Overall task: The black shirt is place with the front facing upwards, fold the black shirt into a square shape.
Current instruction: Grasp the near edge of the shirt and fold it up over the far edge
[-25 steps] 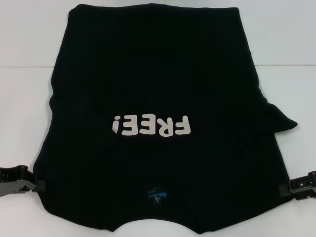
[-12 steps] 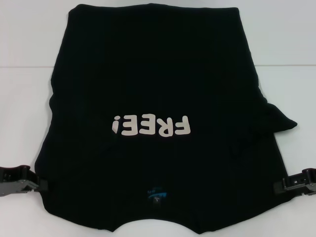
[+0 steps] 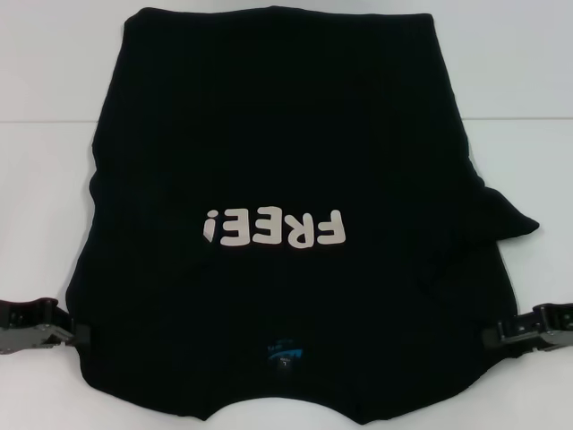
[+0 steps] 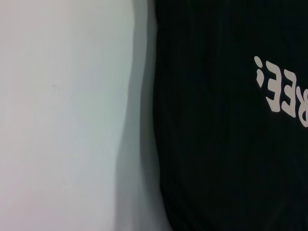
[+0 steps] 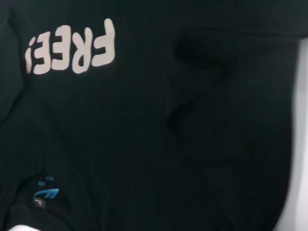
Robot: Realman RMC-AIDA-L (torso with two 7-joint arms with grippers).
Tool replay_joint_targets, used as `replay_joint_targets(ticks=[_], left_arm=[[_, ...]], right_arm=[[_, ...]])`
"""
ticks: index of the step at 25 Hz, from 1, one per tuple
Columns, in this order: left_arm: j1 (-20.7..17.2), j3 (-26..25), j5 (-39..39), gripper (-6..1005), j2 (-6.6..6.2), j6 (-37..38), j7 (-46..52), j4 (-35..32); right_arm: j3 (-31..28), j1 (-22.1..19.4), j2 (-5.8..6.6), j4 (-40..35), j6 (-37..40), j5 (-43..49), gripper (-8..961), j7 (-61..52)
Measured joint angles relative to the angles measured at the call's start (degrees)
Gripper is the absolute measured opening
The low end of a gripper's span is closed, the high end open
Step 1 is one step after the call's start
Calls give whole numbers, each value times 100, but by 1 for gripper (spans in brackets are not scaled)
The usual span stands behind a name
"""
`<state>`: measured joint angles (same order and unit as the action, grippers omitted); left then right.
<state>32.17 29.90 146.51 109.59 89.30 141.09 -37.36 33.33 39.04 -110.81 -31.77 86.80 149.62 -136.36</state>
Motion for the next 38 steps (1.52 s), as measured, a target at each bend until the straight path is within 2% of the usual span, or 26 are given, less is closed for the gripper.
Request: replay_joint_targets(ticks=[5,13,18,23,29,37,38], left_arm=[[13,-18,0,20,0,40,-7,0],[18,-28,0,20,0,61,-22,-5],[21,-28,0,20,0,71,-35,-9],[58,-28,0,20,0,99,-57,-9],[64,-28,0,20,0,105,-70,-9],[71,-37,-49,20,-11,227,-166,1],[77,-37,-81,20,-18,276,-206,8]], right_arm=[[1,158,-90,9,-12,-1,718,13],[3,366,-161,70,-32,2,713,18],[202,406,-180,75,-52,3,709,26],[360,419,-194,55,-64,-4,555,37],[340,409,-194,30,-65,-33,311,39],[333,407,-149,11,0,-39,101,40],[345,410,-131,2,54,-39,100,52]])
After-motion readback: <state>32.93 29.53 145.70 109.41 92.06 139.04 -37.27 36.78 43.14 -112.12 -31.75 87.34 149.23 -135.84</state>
